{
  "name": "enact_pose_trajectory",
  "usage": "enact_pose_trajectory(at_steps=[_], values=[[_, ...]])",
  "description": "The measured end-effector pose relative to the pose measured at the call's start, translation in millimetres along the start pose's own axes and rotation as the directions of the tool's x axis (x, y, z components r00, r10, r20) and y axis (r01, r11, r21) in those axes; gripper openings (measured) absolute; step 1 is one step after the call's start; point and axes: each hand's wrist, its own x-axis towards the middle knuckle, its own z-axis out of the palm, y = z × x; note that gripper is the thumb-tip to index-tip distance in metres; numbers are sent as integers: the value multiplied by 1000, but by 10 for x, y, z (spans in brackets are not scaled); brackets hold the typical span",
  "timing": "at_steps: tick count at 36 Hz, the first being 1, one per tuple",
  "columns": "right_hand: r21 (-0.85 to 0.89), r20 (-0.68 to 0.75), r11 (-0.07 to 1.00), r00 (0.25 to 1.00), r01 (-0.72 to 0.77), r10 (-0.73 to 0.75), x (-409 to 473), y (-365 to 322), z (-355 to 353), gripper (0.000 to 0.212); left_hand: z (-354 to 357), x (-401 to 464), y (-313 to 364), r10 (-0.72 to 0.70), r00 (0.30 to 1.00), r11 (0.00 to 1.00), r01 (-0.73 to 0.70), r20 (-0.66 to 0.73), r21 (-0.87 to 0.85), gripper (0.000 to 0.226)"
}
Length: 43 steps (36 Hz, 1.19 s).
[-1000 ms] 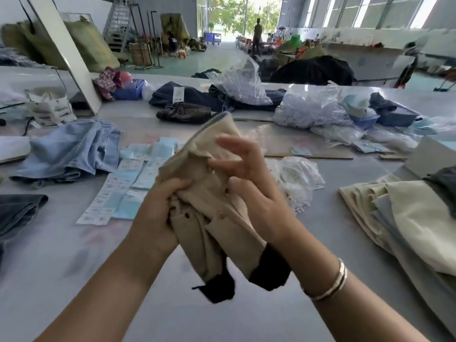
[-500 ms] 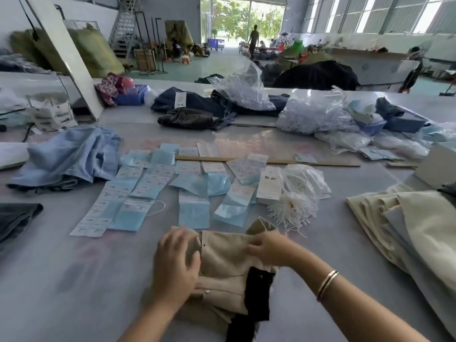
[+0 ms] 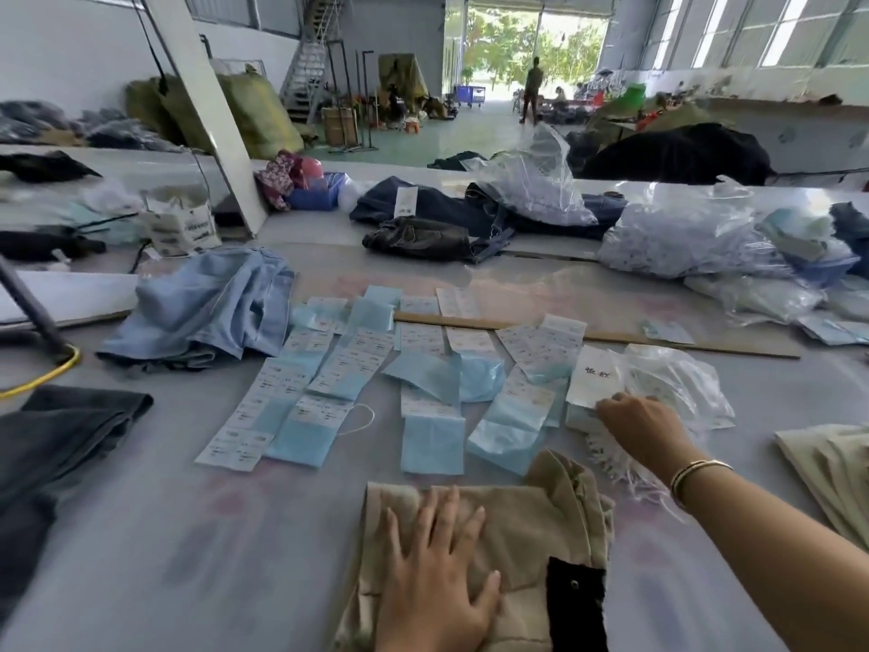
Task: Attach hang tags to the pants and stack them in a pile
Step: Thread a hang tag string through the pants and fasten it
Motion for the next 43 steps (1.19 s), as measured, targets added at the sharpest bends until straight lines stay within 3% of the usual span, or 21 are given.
enact_pose_trajectory(at_steps=[5,8,11,13,14,16,18,21,25,27,29,31,32,33,34,36,37,39,40,41,43], values=[[58,-78,994,993,-88,93,45,27,11,25,26,27,2,-1,1000,1000,1,-4,-15,63],[365,-105,909,961,-202,256,108,46,35,27,27,14,-2,9,1000,999,-9,8,-47,63],[720,-59,622,865,-309,498,170,-30,-82,28,21,14,-19,25,999,996,-27,-23,-83,55],[874,-37,379,738,-302,673,207,-130,-195,29,-21,43,-43,23,995,986,-38,-93,-161,39],[911,-50,313,679,-270,732,201,-200,-260,28,-52,46,-68,24,994,977,-47,-109,-209,31],[924,-182,358,669,-135,721,125,-393,-366,20,-37,79,-117,-12,987,942,-43,-160,-334,27],[871,-335,490,755,20,564,1,-592,-404,7,65,118,-138,-39,988,879,-39,-151,-476,39],[765,-412,641,810,59,417,-96,-649,-383,5,146,114,-130,-53,990,858,-24,-134,-513,46],[779,-426,627,748,16,510,-82,-451,-567,7,94,62,-124,-90,990,802,5,-112,-598,38],[740,-492,665,753,98,437,-144,-504,-705,15,60,70,-126,-107,991,761,28,-82,-648,42],[664,-583,702,766,257,271,-285,-739,-813,24,-54,108,-107,-179,984,528,86,-12,-845,51],[518,-697,694,717,500,3,-494,-1045,-890,8,-249,136,-165,-263,946,-76,174,188,-982,60],[430,-728,668,671,607,-142,-595,-1205,-901,12,-276,164,-225,-240,933,-370,168,269,-914,67],[343,-737,630,615,697,-280,-678,-1353,-890,20,-294,201,-311,-208,924,-551,160,321,-819,74],[268,-731,591,560,761,-389,-751,-1491,-879,26,-307,234,-410,-184,919,-628,162,348,-761,77],[177,-666,502,479,846,-572,-830,-1704,-839,24,-355,261,-585,-183,893,-617,222,412,-755,69],[189,-591,469,482,862,-647,-835,-1794,-829,18,-375,281,-651,-217,874,-559,253,434,-790,58],[291,-403,456,540,841,-739,-762,-1913,-840,10,-357,346,-833,-445,809,-324,254,384,-911,31],[384,-313,447,570,808,-760,-704,-1940,-853,16,-345,375,-949,-545,780,-192,242,308,-951,24],[486,-243,430,590,761,-770,-640,-1962,-872,22,-348,411,-1061,-598,772,-52,232,216,-971,17],[627,-242,370,623,685,-744,-481,-2008,-934,26,-349,502,-1276,-634,773,253,232,20,-939,10]])
